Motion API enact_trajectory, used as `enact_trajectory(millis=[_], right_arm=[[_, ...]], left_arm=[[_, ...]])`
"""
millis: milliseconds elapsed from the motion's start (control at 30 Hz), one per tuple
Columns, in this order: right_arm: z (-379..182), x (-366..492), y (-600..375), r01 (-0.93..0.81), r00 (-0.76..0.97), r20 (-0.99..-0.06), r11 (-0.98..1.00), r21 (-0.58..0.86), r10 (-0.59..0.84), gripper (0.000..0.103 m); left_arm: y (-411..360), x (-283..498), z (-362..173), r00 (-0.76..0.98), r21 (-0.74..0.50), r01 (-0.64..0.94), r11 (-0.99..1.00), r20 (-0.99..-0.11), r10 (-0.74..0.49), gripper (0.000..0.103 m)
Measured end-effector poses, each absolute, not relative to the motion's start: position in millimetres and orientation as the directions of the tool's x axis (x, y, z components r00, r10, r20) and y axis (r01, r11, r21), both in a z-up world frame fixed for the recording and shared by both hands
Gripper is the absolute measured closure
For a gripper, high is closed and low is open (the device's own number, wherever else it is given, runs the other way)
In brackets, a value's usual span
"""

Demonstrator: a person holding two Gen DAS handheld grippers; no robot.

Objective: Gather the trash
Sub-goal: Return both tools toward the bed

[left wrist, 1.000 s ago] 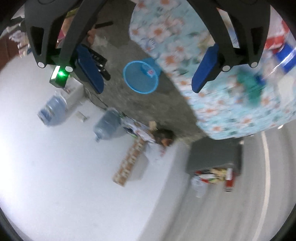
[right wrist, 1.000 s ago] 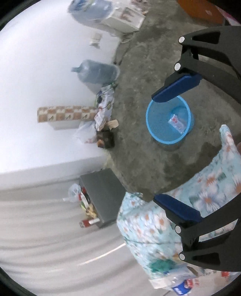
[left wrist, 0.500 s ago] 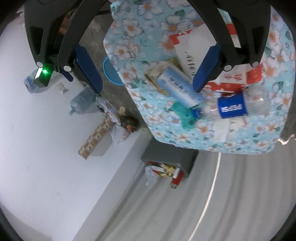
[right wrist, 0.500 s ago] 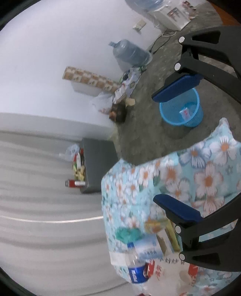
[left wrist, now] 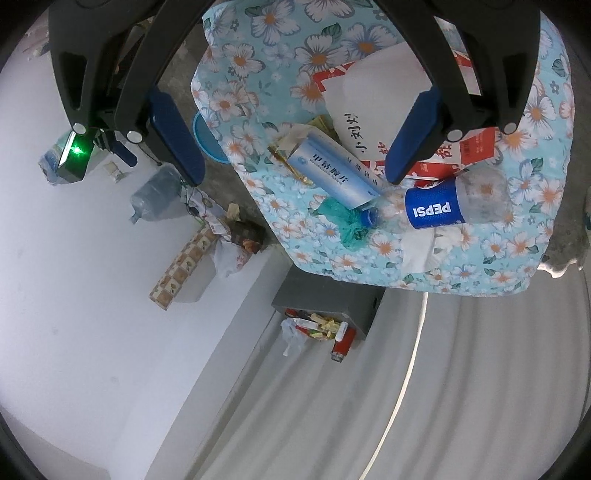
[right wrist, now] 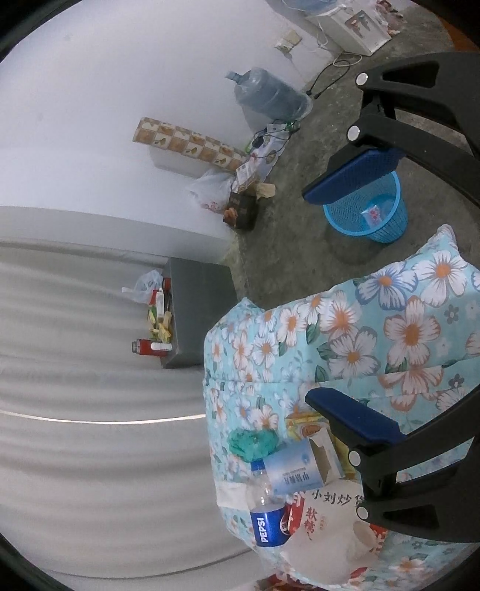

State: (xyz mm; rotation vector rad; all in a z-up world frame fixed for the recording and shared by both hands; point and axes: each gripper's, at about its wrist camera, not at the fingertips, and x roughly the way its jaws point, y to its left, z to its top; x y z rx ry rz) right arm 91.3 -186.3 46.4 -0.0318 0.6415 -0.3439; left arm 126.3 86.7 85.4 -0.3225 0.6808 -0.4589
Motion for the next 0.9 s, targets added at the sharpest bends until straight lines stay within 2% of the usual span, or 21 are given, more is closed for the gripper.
enact_trajectory(millis=[900], right_arm=[[42.0, 89.2, -182.7, 0.292, 0.746, -0.595, 0.95, -0.113, -0.3, 0.007]], left_arm=[[77.1, 124.9, 75.1, 0.67, -0.394, 0.312, 0.865, -0.554, -0.494, 0.009]])
